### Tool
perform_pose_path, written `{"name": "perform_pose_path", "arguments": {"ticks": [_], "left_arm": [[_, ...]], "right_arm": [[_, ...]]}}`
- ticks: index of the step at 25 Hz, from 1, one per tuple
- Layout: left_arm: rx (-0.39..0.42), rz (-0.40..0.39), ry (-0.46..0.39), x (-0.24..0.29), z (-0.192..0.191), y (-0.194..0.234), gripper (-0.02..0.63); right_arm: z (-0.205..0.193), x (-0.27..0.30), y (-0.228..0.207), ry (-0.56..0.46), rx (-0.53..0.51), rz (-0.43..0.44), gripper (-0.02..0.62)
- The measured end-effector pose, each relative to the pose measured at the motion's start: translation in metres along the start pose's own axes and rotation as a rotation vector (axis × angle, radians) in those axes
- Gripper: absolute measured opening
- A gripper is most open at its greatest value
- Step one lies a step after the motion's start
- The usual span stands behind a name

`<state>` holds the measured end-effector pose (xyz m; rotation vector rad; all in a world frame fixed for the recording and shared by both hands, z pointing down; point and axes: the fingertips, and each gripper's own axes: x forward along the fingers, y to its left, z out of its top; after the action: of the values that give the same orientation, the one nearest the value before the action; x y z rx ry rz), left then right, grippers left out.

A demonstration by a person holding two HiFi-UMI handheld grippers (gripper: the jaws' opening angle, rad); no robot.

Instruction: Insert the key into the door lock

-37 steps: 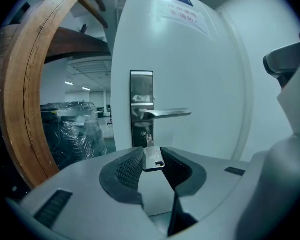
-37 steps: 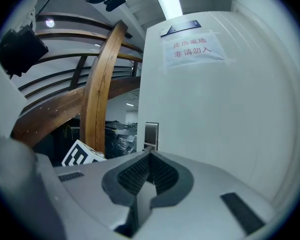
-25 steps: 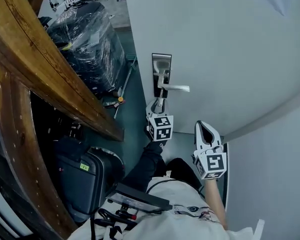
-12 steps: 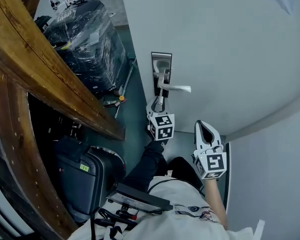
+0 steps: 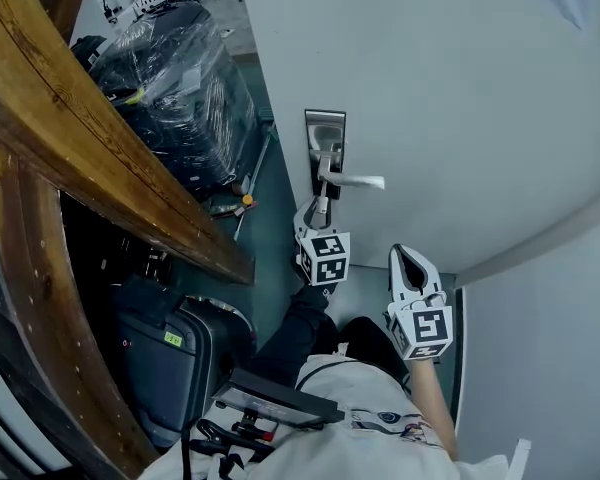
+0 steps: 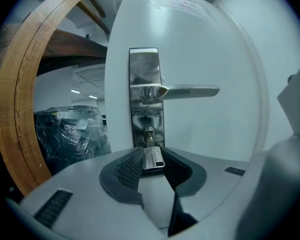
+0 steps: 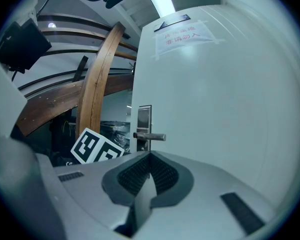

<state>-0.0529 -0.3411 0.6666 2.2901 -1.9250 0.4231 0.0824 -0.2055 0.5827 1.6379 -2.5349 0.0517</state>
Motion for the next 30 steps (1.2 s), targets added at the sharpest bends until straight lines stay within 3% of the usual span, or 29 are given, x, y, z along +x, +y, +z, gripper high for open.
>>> {"name": "perform_pose_path", "arguments": {"ticks": [12,25,30], "left_arm": [[0.021,-0.002,-0.020,-0.004,0.010,-0.002,0.117],[0.020,0.001,0.020,0.007,0.000,0.000,0.117],[0.013,-0.001,0.033,0.012,0.014,0.000,0.117]], "right_arm": [[-0.009,0.001,-0.001,0.015,0.007,0.002,0.006],[-0.015,0.000,-0.003,0.017,0.015,-0.004,0.006],[-0.012,0.000,-0.006,0.016,0.017,-0.006,0.006]]}}
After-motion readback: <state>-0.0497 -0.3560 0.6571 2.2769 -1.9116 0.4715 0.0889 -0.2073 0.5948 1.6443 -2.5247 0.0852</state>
